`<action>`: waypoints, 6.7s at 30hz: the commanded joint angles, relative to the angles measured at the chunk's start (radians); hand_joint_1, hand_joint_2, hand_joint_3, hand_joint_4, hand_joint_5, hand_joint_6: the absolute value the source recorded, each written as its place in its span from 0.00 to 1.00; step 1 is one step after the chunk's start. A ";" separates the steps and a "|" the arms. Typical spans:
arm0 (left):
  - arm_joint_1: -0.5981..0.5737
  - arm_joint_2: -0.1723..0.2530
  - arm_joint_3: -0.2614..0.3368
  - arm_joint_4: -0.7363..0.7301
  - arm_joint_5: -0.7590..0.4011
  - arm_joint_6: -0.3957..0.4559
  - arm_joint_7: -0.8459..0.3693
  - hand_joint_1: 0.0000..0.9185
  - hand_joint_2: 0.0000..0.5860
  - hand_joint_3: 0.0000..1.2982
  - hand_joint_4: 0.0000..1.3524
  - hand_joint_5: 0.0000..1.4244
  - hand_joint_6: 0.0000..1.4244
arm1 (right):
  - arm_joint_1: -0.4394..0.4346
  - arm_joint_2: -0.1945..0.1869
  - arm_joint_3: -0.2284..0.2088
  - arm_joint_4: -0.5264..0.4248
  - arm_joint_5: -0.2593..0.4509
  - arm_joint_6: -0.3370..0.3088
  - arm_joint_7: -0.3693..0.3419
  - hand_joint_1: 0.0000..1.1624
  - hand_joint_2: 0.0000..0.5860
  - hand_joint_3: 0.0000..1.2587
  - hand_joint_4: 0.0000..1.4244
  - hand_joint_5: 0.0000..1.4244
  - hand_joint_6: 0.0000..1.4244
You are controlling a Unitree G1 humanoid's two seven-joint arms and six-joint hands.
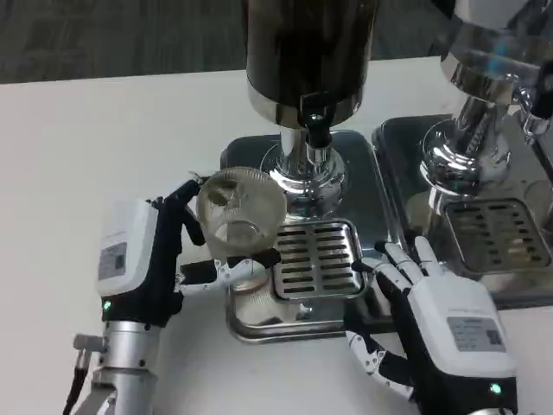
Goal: Grasp the cup under the faucet to collect the drink, then remove the cup.
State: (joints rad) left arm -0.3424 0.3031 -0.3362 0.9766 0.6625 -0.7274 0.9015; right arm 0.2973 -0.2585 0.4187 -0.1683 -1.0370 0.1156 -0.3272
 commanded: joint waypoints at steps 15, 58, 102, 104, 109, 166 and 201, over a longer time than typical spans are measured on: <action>-0.219 -0.117 -0.026 0.180 -0.030 0.021 -0.201 0.84 0.02 0.47 0.61 0.70 0.87 | 0.009 0.037 -0.002 -0.015 -0.034 0.030 -0.033 0.43 0.77 0.24 0.09 0.01 0.14; -0.182 -0.048 -0.059 0.187 -0.061 -0.028 -0.180 0.00 0.00 0.25 0.31 0.46 0.41 | -0.009 0.037 -0.028 0.014 0.001 0.031 -0.051 0.42 0.74 0.21 0.08 0.01 0.13; -0.060 -0.007 0.264 -0.488 -0.970 -0.055 -1.430 0.00 0.17 0.10 0.00 0.14 0.13 | -0.015 0.078 -0.129 0.036 0.213 -0.065 -0.102 0.54 0.52 0.00 0.00 0.00 0.14; -0.073 -0.014 0.264 -0.475 -0.949 -0.047 -1.443 0.00 0.18 0.10 0.00 0.14 0.13 | -0.015 0.079 -0.130 0.036 0.213 -0.065 -0.102 0.54 0.52 0.00 0.00 0.00 0.14; -0.100 -0.047 0.261 -0.456 -0.901 -0.038 -1.447 0.00 0.19 0.10 0.00 0.16 0.13 | -0.016 0.081 -0.137 0.040 0.220 -0.069 -0.100 0.55 0.52 0.00 0.00 0.00 0.14; 0.015 0.051 0.116 -0.620 -0.520 -0.199 -1.341 0.00 0.25 0.15 0.02 0.21 0.19 | -0.120 0.086 -0.222 0.204 0.542 -0.273 -0.016 0.60 0.44 0.00 0.00 0.01 0.16; 0.050 0.053 0.130 -0.670 -0.549 -0.143 -1.317 0.00 0.25 0.16 0.02 0.20 0.18 | -0.425 0.098 -0.240 0.572 0.730 -0.461 0.248 0.64 0.29 0.00 0.00 0.00 0.06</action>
State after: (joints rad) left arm -0.3173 0.3508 -0.2060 0.3158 0.1081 -0.8897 -0.4155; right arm -0.1061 -0.1663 0.1788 0.3809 -0.3213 -0.3235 -0.0896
